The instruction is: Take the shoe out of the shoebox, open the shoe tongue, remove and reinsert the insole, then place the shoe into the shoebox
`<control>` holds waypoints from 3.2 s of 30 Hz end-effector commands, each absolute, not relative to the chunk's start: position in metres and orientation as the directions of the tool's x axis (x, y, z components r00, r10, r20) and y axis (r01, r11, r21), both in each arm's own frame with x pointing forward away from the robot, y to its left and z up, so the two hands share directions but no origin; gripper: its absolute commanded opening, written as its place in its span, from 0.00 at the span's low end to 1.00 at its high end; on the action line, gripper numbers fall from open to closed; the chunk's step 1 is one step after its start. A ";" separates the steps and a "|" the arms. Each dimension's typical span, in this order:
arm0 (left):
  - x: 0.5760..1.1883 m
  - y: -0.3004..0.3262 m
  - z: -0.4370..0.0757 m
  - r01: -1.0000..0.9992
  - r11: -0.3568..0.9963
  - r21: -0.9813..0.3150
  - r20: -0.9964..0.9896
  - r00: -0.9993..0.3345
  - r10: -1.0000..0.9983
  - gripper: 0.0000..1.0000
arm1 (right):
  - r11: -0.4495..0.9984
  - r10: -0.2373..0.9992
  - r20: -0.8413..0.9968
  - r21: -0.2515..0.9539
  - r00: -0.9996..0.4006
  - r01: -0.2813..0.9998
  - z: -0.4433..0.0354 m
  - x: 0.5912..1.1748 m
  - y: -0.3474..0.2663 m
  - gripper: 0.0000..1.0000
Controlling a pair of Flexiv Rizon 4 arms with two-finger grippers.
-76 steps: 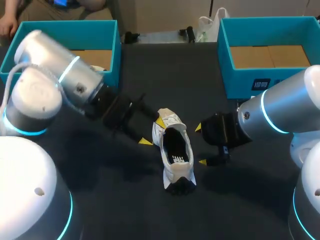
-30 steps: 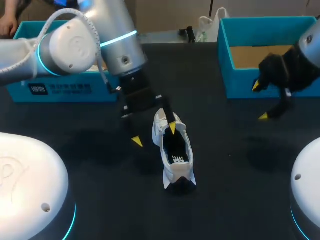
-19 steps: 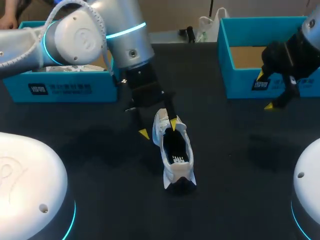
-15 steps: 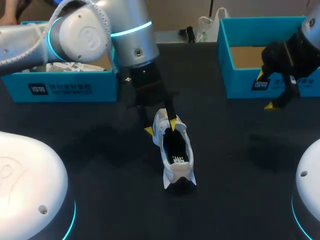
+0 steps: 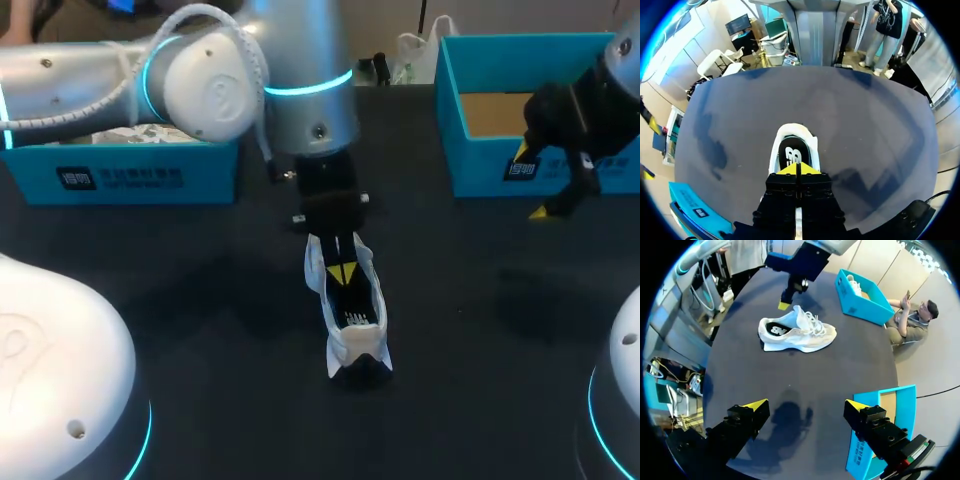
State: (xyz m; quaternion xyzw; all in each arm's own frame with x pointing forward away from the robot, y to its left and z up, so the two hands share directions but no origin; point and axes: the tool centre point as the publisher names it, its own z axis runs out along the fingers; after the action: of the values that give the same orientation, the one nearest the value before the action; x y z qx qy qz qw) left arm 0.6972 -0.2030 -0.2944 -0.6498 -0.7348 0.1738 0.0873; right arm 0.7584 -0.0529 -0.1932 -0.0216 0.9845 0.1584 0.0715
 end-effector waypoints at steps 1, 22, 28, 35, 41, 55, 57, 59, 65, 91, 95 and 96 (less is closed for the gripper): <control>0.697 -0.211 -0.310 0.928 0.106 -0.359 -0.074 -0.141 0.987 0.00 | 0.949 -0.019 -0.149 0.307 -0.989 -0.064 -0.194 0.758 -0.053 1.00; 0.684 -0.226 -0.393 0.943 0.155 -0.294 -0.025 -0.169 0.985 0.00 | 0.949 -0.019 -0.149 0.307 -0.989 -0.064 -0.194 0.758 -0.053 1.00; 0.688 -0.219 -0.383 0.940 0.183 -0.287 -0.069 -0.211 0.975 0.00 | 0.949 -0.019 -0.149 0.307 -0.989 -0.064 -0.194 0.758 -0.053 1.00; 0.683 -0.221 -0.370 0.932 0.184 -0.313 -0.126 -0.232 0.964 0.00 | 0.949 -0.019 -0.149 0.307 -0.989 -0.064 -0.194 0.758 -0.053 1.00; 0.669 -0.230 -0.376 0.922 0.160 -0.353 -0.130 -0.218 0.967 0.00 | 0.949 -0.019 -0.149 0.307 -0.989 -0.064 -0.194 0.758 -0.053 1.00; 0.669 -0.233 -0.408 0.915 0.165 -0.367 -0.144 -0.231 0.962 0.00 | 0.949 -0.019 -0.149 0.307 -0.989 -0.064 -0.194 0.758 -0.053 1.00; 0.670 -0.232 -0.412 0.917 0.180 -0.355 -0.136 -0.241 0.961 0.00 | 0.949 -0.019 -0.149 0.307 -0.989 -0.064 -0.194 0.758 -0.053 1.00; 0.671 -0.231 -0.415 0.921 0.185 -0.343 -0.137 -0.244 0.960 0.00 | 0.949 -0.019 -0.149 0.307 -0.989 -0.064 -0.194 0.758 -0.053 1.00; 0.680 -0.226 -0.414 0.931 0.200 -0.306 -0.141 -0.252 0.957 0.00 | 0.949 -0.019 -0.149 0.307 -0.989 -0.064 -0.194 0.758 -0.053 1.00; 0.705 -0.216 -0.362 0.980 0.198 0.015 -0.148 -0.194 0.970 0.00 | 0.949 -0.019 -0.149 0.307 -0.989 -0.064 -0.194 0.758 -0.053 1.00; 0.708 -0.216 -0.356 0.976 0.205 0.076 -0.160 -0.192 0.968 0.00 | 0.949 -0.019 -0.149 0.307 -0.989 -0.064 -0.194 0.758 -0.053 1.00; 0.709 -0.216 -0.356 0.974 0.210 0.084 -0.164 -0.195 0.967 0.00 | 0.949 -0.019 -0.149 0.307 -0.989 -0.064 -0.194 0.758 -0.053 1.00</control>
State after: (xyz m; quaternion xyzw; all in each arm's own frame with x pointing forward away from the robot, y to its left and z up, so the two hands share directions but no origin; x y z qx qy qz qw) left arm 0.7149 -0.2199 -0.3612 -0.6319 -0.7707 0.0384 -0.0726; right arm 0.7576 -0.0536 -0.1933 -0.0213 0.9845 0.1584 0.0721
